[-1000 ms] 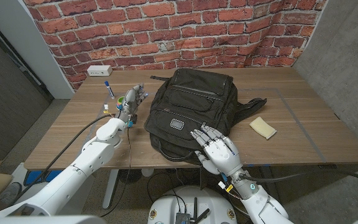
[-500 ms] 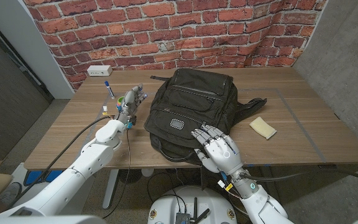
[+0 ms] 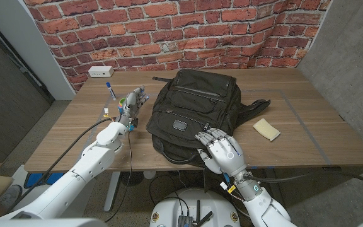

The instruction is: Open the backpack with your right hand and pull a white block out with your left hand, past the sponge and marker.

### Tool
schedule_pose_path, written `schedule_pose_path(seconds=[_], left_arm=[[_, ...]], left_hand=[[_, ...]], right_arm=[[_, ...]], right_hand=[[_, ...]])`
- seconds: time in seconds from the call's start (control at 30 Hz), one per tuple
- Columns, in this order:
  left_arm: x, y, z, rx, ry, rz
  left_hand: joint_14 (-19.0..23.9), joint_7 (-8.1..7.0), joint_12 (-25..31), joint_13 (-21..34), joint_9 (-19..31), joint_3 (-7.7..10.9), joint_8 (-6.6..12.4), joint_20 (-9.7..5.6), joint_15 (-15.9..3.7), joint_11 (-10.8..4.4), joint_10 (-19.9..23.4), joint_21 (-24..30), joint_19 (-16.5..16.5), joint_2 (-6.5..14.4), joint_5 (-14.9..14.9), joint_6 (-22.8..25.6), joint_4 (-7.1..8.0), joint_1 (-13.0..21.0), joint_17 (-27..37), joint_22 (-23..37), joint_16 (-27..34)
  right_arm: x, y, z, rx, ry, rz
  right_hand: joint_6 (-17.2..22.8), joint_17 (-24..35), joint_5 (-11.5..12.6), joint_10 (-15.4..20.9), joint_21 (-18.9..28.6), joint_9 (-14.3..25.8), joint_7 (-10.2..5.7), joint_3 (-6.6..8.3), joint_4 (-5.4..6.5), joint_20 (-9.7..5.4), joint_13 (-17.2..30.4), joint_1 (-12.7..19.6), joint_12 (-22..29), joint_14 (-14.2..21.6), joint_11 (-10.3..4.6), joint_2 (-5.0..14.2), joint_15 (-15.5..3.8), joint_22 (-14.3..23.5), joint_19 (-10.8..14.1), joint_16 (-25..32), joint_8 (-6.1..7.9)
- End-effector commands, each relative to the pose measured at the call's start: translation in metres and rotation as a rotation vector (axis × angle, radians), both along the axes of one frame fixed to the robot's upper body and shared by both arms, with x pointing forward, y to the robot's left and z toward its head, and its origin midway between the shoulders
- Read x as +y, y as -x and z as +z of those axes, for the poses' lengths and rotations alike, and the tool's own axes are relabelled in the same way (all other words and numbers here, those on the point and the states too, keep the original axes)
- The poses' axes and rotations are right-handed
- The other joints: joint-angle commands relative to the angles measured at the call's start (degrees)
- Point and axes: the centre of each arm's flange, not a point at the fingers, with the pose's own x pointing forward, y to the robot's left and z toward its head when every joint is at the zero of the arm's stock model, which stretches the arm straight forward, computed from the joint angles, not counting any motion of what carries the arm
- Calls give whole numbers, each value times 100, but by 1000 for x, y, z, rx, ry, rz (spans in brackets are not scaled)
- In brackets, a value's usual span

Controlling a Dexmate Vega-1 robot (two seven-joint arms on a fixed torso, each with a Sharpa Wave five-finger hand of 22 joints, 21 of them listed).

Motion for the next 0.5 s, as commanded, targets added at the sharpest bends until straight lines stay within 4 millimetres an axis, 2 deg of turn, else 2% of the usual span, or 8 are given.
schedule_pose_path(seconds=[0.03,0.17,0.3,0.37,0.5], left_arm=[[0,3,0,-1,0,4],[1,5,0,-2,1,7],[1,6,0,-2,2,11],[2,7,-1,-2,5,13],[3,9,-1,-3,7,18]], left_hand=[[40,3,20,23,29,45,27,-262,-1,-14,29,46,40,140,3,71,-18,20,17,27,4],[41,2,17,23,29,48,27,-259,-2,-6,22,46,40,139,3,73,-19,20,16,27,4],[41,0,16,23,29,52,27,-260,-1,-8,21,45,40,139,3,76,-19,19,16,27,3],[41,2,17,23,29,53,27,-262,-5,-11,22,45,40,139,3,75,-19,19,16,27,3],[42,1,17,23,29,57,27,-261,-1,-9,24,45,41,139,2,79,-19,17,16,27,4]], right_arm=[[1,1,4,-4,-24,3],[1,0,6,-8,-25,7],[1,-1,9,-15,-32,16],[1,-1,11,-20,-36,20],[0,-2,14,-23,-48,30]], right_hand=[[161,5,44,219,56,3,-11,95,9,-672,14,16,70,215,-7,121,-932,9,103,69,30],[353,7,37,351,81,-1,-14,100,11,-707,11,-15,76,400,-35,143,-918,13,163,100,59],[571,7,42,576,118,-4,-20,166,12,-768,10,-2,110,619,-101,261,-956,18,246,123,88],[714,-1,37,704,140,-6,-35,199,1,-786,10,-3,120,737,-62,296,-966,23,292,119,102],[893,4,30,852,179,-10,-56,245,-5,-808,10,2,126,914,-122,362,-982,30,366,135,119]])
